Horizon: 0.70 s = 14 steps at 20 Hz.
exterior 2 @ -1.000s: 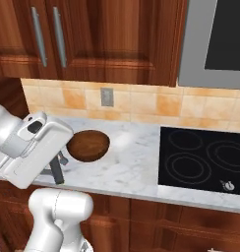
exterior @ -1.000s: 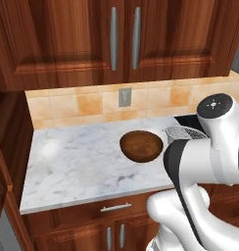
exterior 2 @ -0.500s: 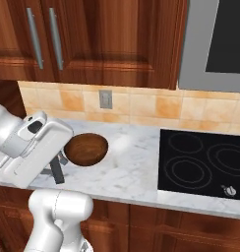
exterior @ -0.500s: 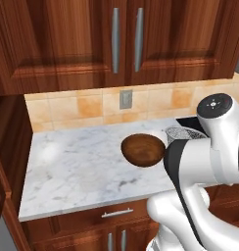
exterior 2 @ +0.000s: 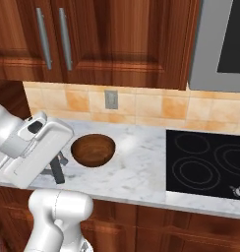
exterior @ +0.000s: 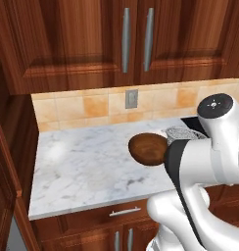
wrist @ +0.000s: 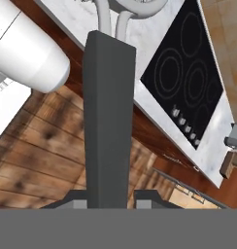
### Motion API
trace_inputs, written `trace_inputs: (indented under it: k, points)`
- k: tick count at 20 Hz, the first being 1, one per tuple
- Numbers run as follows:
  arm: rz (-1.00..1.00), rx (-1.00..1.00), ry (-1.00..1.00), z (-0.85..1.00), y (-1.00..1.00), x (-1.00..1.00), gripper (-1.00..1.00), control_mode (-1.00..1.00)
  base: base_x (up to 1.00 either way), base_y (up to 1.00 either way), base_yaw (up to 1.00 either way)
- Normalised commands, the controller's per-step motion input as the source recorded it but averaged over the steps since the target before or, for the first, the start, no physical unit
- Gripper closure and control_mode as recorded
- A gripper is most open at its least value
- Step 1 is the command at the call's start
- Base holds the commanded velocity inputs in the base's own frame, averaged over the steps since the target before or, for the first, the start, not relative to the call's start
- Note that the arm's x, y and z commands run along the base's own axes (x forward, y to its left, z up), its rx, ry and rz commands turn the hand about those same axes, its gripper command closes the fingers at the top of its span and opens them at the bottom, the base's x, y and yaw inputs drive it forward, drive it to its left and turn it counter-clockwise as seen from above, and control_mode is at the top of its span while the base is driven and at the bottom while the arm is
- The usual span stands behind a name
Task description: Open the cabinet and setup a tea strainer by placing it in the bowl upright.
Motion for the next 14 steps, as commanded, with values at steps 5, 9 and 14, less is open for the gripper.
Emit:
trace_inputs:
  k: [5,9,14]
  points:
    - [0.0,0.0,0.0,0.0,0.0,0.0,1.0,1.0,0.0,0.45,0.0]
    - [0.0,0.0,0.0,0.0,0.0,0.0,1.0,1.0,0.0,0.17,0.0]
    - [0.0,0.0,0.0,0.0,0.0,0.01,1.0,-1.0,0.0,0.0,0.0]
